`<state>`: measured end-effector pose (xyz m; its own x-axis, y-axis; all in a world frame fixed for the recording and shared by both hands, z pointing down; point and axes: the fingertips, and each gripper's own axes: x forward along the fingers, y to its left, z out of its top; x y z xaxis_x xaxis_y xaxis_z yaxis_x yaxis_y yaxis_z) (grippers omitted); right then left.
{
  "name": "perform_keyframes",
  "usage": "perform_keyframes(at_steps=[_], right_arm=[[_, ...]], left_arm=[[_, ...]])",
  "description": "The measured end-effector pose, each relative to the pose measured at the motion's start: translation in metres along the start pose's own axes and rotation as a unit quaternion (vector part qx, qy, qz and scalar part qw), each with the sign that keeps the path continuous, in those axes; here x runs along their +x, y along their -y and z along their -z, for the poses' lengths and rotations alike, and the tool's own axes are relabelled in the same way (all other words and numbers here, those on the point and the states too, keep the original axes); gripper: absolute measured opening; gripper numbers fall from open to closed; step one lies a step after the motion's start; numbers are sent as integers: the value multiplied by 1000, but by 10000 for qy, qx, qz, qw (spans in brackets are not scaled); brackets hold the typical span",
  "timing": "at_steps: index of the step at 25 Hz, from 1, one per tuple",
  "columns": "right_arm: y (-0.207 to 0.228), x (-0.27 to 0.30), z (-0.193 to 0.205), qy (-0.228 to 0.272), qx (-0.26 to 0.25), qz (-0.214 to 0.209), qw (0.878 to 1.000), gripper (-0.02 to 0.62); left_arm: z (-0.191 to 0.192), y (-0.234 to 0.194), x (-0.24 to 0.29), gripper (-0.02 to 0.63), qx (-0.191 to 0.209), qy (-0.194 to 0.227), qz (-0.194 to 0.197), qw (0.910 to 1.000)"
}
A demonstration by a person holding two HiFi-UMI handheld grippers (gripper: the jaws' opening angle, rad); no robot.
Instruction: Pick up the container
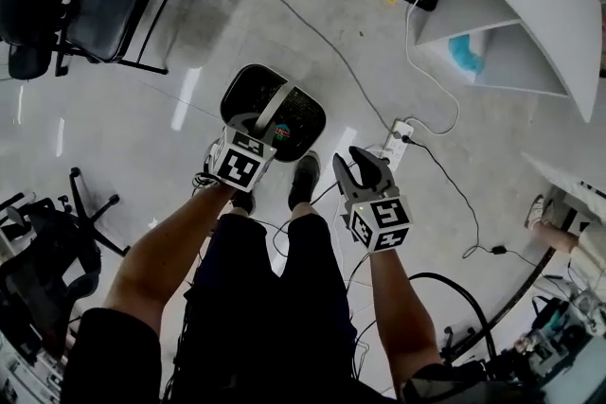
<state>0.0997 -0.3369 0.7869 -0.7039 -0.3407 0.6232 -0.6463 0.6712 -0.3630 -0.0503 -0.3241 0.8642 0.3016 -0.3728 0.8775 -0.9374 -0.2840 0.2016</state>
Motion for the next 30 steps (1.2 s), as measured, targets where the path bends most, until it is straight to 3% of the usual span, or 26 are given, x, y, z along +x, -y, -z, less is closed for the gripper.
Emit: perform_keyframes(at_steps=[12,17,23,30], right_arm=[[-61,-58,-89,153,-748,-338,9965,112],[-101,-82,-112,165,-956,-567,9937,111],[-153,-105,-163,544,-1049,-724,9904,104],[-209,-130,-211,918,-1293,-709,9848,100]], left_arm=[[-26,15,-166,40,-311,656,-61,9973],[-29,26,-236,40,-743,1036,-30,9918],[-37,26,-312,41,-1214,1516,-65,9809],[-33,23,-378,41,-1275,1703,-6,9771]])
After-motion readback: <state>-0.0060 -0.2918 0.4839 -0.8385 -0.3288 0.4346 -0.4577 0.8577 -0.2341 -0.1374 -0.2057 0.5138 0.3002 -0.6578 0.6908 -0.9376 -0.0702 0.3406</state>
